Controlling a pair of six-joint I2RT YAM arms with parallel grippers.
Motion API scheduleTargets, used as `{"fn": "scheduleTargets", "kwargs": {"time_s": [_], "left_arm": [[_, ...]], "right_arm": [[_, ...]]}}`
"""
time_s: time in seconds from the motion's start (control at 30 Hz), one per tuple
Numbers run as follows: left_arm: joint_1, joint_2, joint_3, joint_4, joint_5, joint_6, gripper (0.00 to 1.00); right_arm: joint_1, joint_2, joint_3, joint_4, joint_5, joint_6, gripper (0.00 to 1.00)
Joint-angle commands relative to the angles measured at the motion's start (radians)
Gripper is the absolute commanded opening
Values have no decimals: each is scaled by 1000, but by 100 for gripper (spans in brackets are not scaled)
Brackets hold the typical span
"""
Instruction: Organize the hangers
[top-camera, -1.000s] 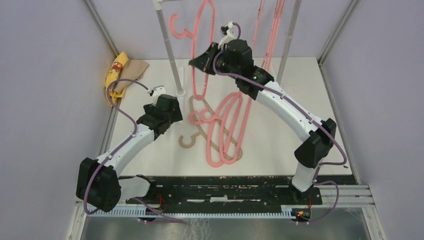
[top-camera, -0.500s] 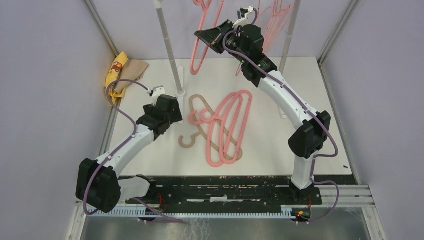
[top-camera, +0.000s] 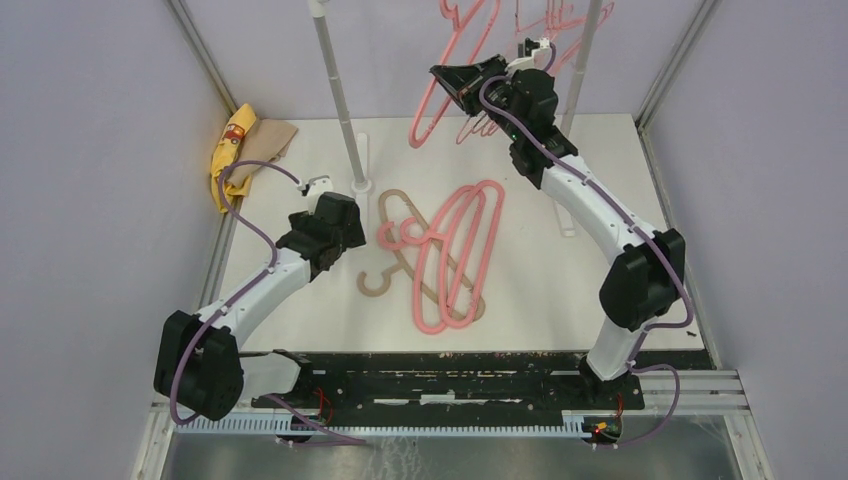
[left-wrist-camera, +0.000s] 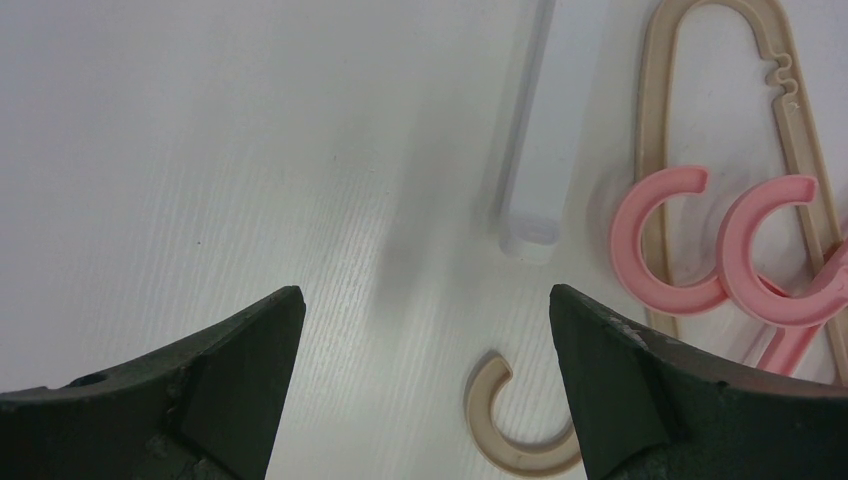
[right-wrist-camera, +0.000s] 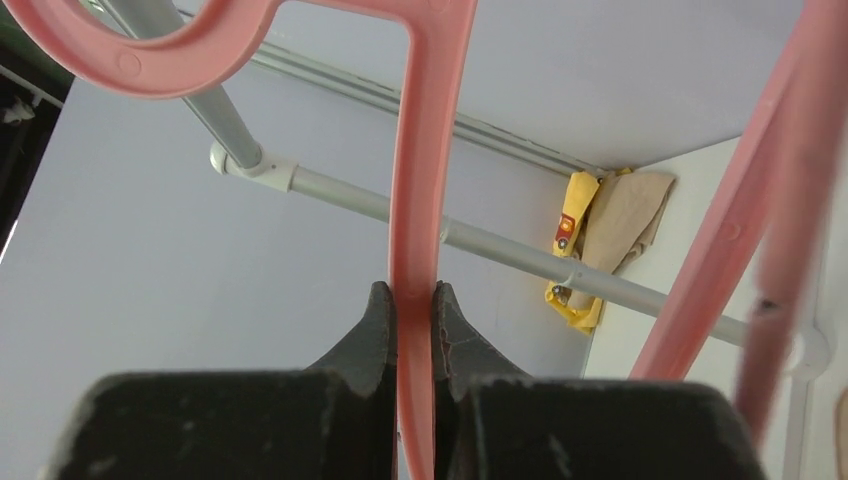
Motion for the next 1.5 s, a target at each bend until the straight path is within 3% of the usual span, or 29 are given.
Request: {"fn": "scheduleTargets", "kwargs": {"time_s": [0.0,0.27,0.43,0.7,0.97,1.1,1.23,1.33,1.47], "left_arm": [[3,11,2,44,0,-45,99],[3,25,1,46,-2,-45,99],[3,27,0,46,3,-45,99],[3,24,-3,46,1,-43,99],[3,32,-1,46,-8,-44,99],[2,51,5,43,-9,-42,99],[2,65,9,42,-17,-41,99],[2,72,18,31,-22,-42,99],[2,65,19,21,-35,-39,99]], "right_arm": [[-42,-82,-74,69,27,49,4],[-84,-134,-141,49,20,53,7],[-91,-141,-172,38,8,62,21],[-92,-237,-199,-26,-6,-38,53],[-69,-533,-341,-239,123,-345,62],[-8,-653,-392,-409,186,-576,63],[134,-675,-423,-592,224,-791,63],[250,-656,-488,-689,227,-862,61],[356,-678,-663,-698,255,-853,61]]}}
